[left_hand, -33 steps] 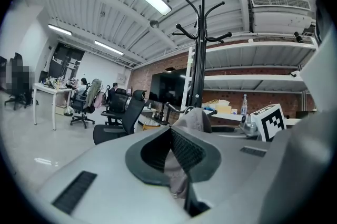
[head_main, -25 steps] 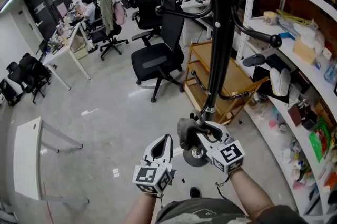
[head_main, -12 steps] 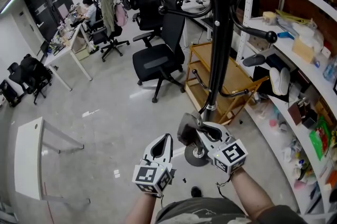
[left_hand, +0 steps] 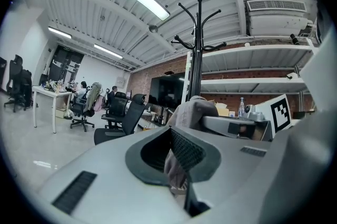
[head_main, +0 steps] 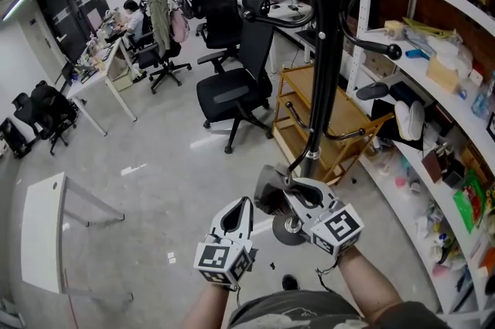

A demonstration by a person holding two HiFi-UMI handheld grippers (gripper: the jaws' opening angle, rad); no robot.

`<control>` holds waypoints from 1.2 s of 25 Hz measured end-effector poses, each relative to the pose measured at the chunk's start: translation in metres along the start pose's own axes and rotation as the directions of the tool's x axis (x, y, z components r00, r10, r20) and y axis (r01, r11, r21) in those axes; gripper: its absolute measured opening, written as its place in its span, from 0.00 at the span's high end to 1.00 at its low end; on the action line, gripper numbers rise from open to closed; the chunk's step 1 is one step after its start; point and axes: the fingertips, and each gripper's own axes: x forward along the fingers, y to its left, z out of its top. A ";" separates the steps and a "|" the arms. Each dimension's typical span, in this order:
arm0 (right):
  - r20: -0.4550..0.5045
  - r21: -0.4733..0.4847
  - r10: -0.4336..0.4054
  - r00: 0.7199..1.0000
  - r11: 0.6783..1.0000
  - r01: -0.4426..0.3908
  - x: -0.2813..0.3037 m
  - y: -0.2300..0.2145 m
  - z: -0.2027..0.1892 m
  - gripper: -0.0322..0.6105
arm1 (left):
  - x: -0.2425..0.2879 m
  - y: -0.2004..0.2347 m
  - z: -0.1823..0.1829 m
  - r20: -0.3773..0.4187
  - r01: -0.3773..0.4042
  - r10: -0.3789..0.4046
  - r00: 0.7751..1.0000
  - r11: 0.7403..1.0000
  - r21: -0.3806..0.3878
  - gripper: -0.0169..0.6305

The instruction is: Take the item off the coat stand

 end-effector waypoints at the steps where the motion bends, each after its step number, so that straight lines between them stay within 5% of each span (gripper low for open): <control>1: 0.001 0.001 0.001 1.000 1.000 -0.001 0.000 0.003 0.001 0.87 | -0.003 0.001 0.001 0.004 -0.001 0.001 1.000 1.000 0.001 0.96; 30: -0.128 0.028 -0.087 0.988 0.995 0.091 -0.078 0.157 -0.044 0.87 | -0.161 -0.013 -0.039 -0.077 0.071 -0.076 0.994 0.995 -0.067 0.96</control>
